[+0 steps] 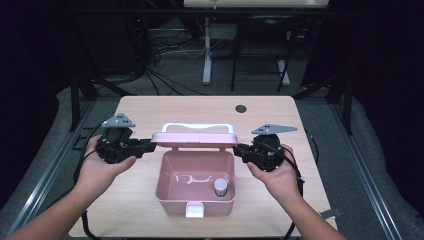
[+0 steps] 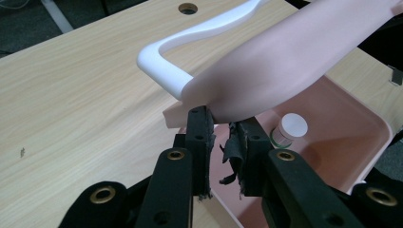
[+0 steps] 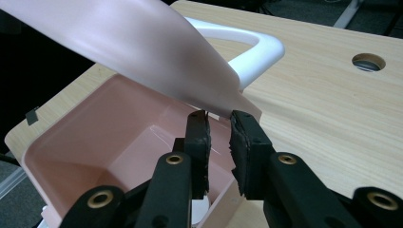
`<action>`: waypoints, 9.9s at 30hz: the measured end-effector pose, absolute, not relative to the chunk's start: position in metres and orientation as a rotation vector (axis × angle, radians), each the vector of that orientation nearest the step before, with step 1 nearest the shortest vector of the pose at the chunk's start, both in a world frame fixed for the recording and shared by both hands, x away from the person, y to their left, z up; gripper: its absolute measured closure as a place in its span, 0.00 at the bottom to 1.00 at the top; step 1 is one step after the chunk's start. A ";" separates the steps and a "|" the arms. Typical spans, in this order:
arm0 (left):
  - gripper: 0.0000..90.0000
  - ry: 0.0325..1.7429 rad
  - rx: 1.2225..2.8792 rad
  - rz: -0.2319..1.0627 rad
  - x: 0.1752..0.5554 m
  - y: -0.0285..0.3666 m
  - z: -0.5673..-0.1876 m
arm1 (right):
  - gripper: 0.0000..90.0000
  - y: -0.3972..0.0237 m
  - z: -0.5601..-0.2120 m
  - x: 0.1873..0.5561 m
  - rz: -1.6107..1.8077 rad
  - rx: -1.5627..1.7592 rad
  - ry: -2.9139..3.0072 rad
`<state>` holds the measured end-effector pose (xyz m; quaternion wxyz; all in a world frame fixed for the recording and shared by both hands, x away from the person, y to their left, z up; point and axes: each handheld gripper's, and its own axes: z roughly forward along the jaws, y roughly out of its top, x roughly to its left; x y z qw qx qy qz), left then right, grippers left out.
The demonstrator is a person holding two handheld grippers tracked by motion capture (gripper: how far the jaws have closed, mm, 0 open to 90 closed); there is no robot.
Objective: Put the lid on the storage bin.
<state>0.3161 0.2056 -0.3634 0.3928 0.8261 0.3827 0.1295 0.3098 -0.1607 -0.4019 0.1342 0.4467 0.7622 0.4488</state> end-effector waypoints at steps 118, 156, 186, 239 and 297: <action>0.79 0.916 2.064 0.294 0.266 0.216 -0.394 | 0.46 -0.197 -0.475 0.289 1.223 1.319 2.166; 0.79 0.908 2.055 0.289 0.252 0.218 -0.418 | 0.46 -0.196 -0.481 0.290 1.211 1.332 2.181; 0.79 0.927 2.064 0.267 0.243 0.218 -0.450 | 0.46 -0.195 -0.485 0.291 1.203 1.344 2.185; 0.80 0.971 2.120 0.248 0.242 0.224 -0.467 | 0.46 -0.196 -0.484 0.292 1.219 1.344 2.159; 0.62 1.135 1.995 0.303 0.284 0.247 -0.490 | 0.47 -0.200 -0.485 0.292 1.203 1.354 2.154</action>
